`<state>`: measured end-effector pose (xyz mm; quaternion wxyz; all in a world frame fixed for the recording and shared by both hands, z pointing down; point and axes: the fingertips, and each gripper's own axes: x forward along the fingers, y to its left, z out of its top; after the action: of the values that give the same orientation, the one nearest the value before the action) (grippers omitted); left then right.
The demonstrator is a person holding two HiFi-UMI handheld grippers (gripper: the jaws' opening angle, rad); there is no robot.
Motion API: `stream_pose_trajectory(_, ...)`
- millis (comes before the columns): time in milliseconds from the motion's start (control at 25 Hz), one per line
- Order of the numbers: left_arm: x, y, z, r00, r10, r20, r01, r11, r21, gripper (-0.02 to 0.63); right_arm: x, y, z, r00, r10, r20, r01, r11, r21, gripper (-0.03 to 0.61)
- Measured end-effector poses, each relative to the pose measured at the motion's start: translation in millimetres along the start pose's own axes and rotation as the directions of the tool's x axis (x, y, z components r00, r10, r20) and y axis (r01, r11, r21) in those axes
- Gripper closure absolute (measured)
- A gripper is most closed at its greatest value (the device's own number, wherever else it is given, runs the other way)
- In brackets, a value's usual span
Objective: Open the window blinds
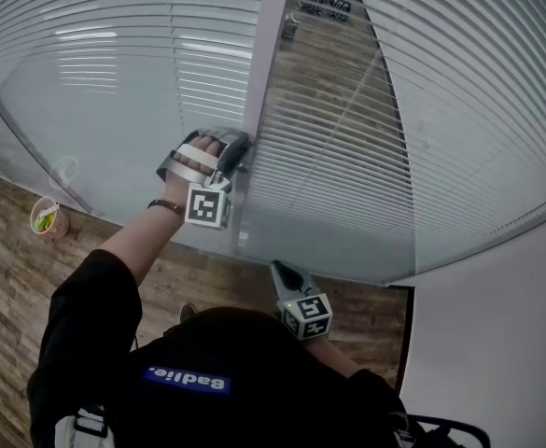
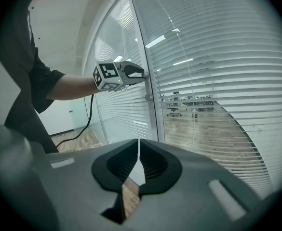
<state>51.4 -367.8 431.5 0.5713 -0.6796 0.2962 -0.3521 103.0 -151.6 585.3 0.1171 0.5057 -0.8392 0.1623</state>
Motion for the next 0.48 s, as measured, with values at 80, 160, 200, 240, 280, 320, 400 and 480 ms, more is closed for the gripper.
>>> stream_pose_trajectory(80,-4,1,2,1.0,-0.003,0.013,0.004,0.994,-0.107,0.444,-1,-1,-1,1.0,-0.005,-0.006,0.005,1.0,-0.001,0.563)
stream_pose_trajectory(160,-10,4,4,0.999,-0.006,0.04,0.017,0.956,-0.293,0.434,-2,-2,-3,1.0,-0.012,-0.013,0.012,1.0,0.005,0.563)
stream_pose_trajectory(200,-13,5,5,0.998,-0.004,0.056,0.026,0.912,-0.409,0.434,-2,-3,-4,1.0,-0.015,-0.018,0.015,1.0,0.008,0.563)
stream_pose_trajectory(240,-15,7,4,0.998,0.001,0.07,0.036,0.847,-0.53,0.434,-2,-3,-5,1.0,-0.016,-0.023,0.016,1.0,0.012,0.563)
stream_pose_trajectory(280,-16,8,2,0.997,0.006,0.08,0.048,0.761,-0.646,0.434,-1,-3,-5,0.999,-0.016,-0.027,0.016,1.0,0.013,0.563)
stream_pose_trajectory(320,-17,9,-1,0.996,0.009,0.087,0.06,0.661,-0.748,0.434,-1,-3,-6,0.999,-0.016,-0.03,0.016,1.0,0.014,0.563)
stream_pose_trajectory(400,-17,10,-6,0.995,0.015,0.094,0.077,0.462,-0.884,0.434,-1,-3,-6,0.999,-0.014,-0.032,0.014,1.0,0.013,0.563)
stream_pose_trajectory(480,-18,10,-9,0.996,0.027,0.089,0.076,0.317,-0.945,0.434,-2,-3,-6,0.999,-0.015,-0.034,0.015,1.0,0.013,0.563)
